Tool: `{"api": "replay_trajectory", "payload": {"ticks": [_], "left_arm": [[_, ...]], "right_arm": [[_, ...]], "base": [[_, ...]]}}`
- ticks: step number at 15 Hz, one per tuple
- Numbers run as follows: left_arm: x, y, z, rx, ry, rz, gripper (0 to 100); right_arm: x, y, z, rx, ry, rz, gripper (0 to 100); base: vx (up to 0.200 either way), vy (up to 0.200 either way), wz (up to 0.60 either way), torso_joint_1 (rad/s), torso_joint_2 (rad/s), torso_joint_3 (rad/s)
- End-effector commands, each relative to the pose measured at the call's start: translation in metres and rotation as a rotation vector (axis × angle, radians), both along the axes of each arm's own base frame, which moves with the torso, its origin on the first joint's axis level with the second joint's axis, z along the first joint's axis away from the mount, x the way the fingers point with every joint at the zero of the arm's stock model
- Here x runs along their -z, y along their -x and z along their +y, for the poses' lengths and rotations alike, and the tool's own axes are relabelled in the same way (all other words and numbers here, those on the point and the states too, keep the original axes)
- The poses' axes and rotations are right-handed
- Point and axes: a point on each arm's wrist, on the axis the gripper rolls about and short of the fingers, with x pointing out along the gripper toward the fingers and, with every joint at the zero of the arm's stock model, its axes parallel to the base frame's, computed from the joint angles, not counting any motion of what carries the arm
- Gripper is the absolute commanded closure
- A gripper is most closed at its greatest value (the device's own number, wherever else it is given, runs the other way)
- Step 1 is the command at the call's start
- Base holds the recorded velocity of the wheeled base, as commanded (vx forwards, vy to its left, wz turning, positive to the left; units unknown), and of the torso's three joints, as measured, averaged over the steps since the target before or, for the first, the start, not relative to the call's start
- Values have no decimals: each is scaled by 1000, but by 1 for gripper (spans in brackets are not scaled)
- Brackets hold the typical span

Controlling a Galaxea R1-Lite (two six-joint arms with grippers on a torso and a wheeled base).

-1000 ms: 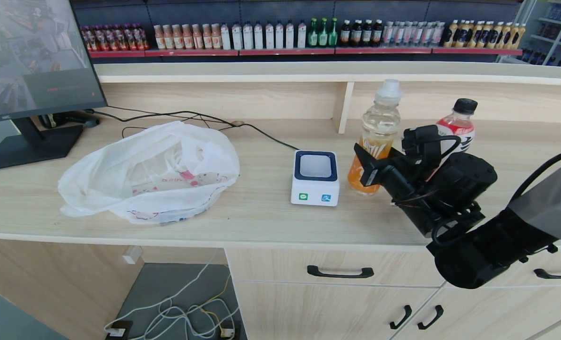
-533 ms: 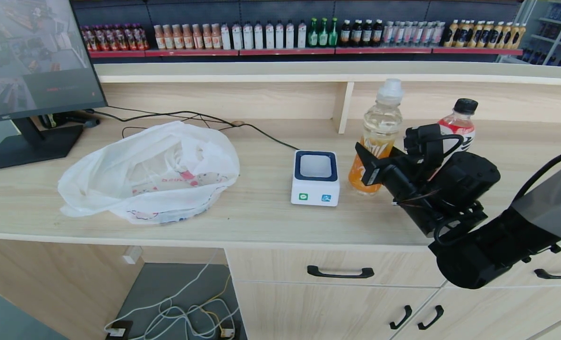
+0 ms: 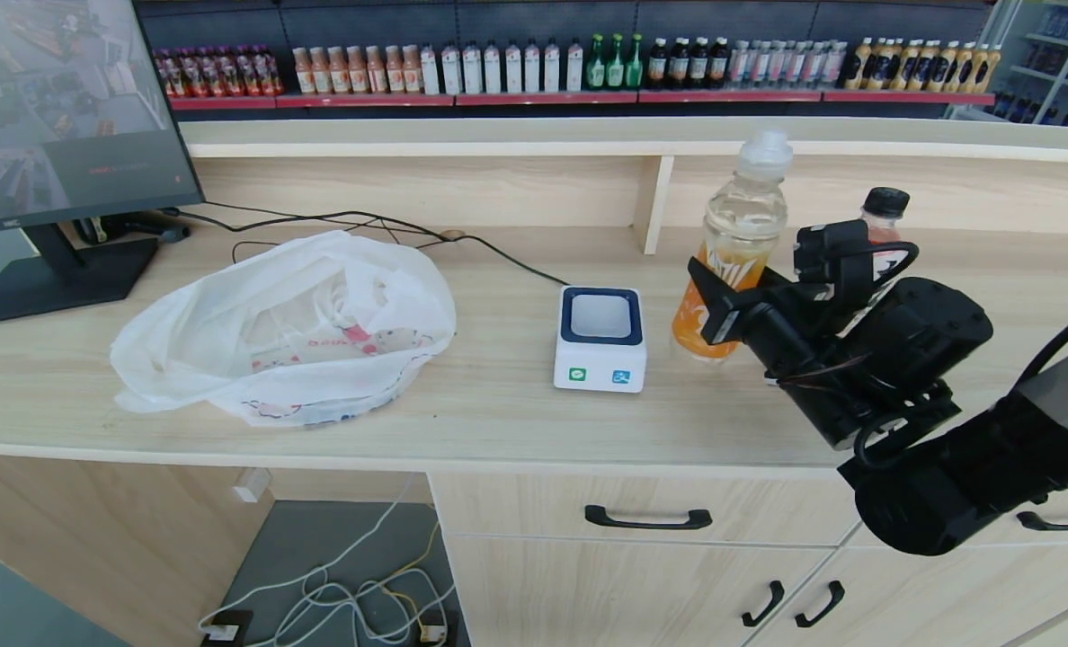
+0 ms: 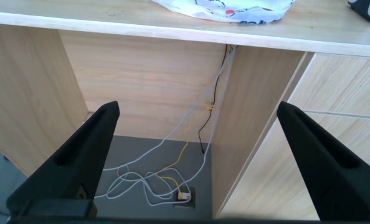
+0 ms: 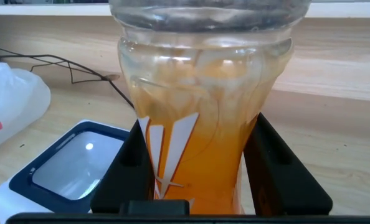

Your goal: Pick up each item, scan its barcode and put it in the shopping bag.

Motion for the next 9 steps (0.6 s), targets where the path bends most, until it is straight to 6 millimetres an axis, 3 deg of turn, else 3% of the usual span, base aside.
{"api": "replay_trajectory", "payload": {"ticks": [1, 9], "left_arm": [[0, 0, 0, 0, 0, 0, 0], [0, 0, 0, 0, 0, 0, 0]], "right_arm": [[-11, 12, -1, -11, -8, -22, 100], [-26, 66, 12, -112, 26, -47, 100]], "base": [[0, 0, 0, 0, 0, 0], [0, 0, 0, 0, 0, 0]]}}
